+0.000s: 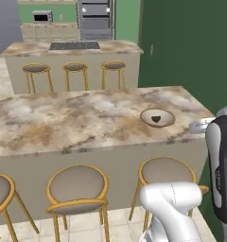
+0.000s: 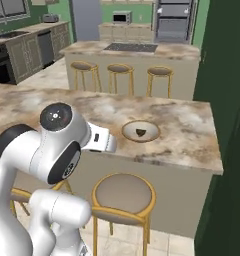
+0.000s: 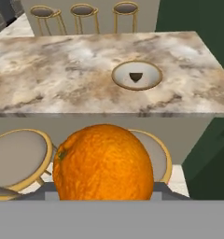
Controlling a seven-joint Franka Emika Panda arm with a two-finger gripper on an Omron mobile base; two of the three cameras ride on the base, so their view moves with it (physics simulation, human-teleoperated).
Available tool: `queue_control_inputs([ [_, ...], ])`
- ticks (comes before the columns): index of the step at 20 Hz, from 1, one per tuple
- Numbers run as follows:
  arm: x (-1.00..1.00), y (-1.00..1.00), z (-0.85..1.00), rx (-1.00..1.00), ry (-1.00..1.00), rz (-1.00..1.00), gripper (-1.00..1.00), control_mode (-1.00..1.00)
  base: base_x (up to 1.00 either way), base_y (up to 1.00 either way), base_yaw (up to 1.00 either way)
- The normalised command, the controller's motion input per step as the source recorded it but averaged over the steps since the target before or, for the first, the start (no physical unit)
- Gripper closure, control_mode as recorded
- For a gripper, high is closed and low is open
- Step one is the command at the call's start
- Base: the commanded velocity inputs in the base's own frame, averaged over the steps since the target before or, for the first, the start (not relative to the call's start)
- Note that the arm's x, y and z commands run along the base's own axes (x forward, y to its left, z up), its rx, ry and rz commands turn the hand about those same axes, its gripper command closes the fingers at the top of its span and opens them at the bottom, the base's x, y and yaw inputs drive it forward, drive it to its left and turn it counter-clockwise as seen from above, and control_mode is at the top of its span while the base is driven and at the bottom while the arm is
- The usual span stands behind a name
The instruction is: Retrieve the kiwi and tangerine from the fridge and place them into the bowl on the dining table.
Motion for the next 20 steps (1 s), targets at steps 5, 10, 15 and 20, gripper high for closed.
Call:
queue_control_inputs([
  [5,0.0,0.0,0.0,0.0,0.0,0.0,1.0,1.0,0.81,-0.68,0.51],
  [10,0.0,0.0,0.0,0.0,0.0,0.0,1.0,1.0,0.69,-0.62,0.43],
  [15,0.0,0.0,0.0,0.0,0.0,0.0,1.0,1.0,0.11,-0.23,0.1],
  [20,0.0,0.0,0.0,0.0,0.0,0.0,1.0,1.0,0.02,0.0,0.0],
])
